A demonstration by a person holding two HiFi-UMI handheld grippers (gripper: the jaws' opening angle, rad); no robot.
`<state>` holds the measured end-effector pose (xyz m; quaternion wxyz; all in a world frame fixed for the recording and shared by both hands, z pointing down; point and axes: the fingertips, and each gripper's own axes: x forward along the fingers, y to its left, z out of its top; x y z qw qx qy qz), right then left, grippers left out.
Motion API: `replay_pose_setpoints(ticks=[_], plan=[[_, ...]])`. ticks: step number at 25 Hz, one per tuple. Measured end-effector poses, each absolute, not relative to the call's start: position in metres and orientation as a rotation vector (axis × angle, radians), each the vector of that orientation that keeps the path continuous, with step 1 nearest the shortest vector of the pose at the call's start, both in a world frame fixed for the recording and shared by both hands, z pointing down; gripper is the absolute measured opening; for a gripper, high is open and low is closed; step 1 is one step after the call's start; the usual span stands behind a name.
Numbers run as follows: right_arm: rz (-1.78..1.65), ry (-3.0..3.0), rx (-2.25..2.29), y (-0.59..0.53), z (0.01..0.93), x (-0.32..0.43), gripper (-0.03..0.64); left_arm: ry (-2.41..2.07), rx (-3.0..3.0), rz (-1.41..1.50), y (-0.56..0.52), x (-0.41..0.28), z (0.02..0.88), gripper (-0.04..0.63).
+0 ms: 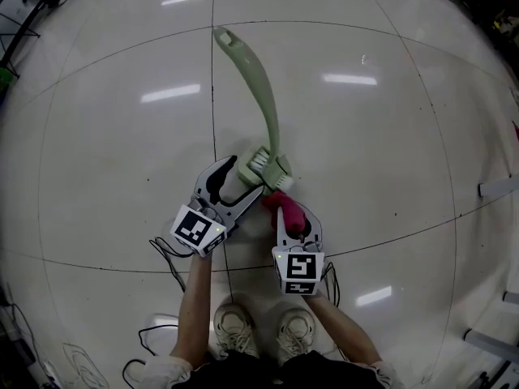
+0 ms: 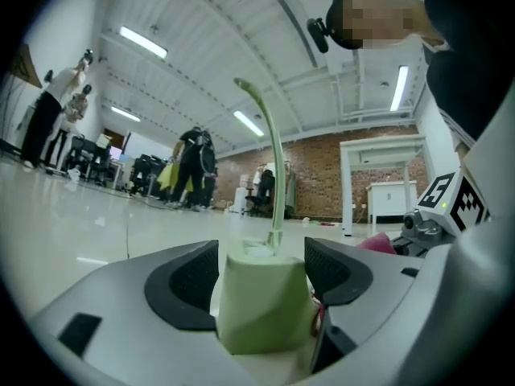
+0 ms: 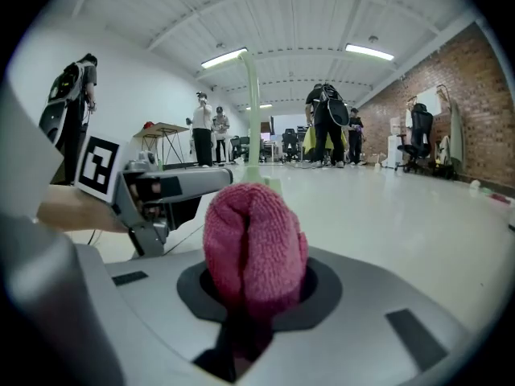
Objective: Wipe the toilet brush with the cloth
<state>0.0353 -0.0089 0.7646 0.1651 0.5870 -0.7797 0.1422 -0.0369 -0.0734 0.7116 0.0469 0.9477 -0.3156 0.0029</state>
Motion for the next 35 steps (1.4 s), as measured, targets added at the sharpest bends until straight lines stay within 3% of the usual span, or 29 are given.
replay_pose_setpoints(ticks=[11, 35], plan=[[0.498, -2.233, 1.596, -0.006, 0.779, 0.012, 0.069, -0.477, 2.927, 0.212, -0.07, -0.04, 0.741, 0.314], [0.332, -2.082, 1.867, -0.041, 0.761, 0.096, 0.069, -0.349, 2.925, 0.168, -0.022, -0.007, 0.742, 0.314]])
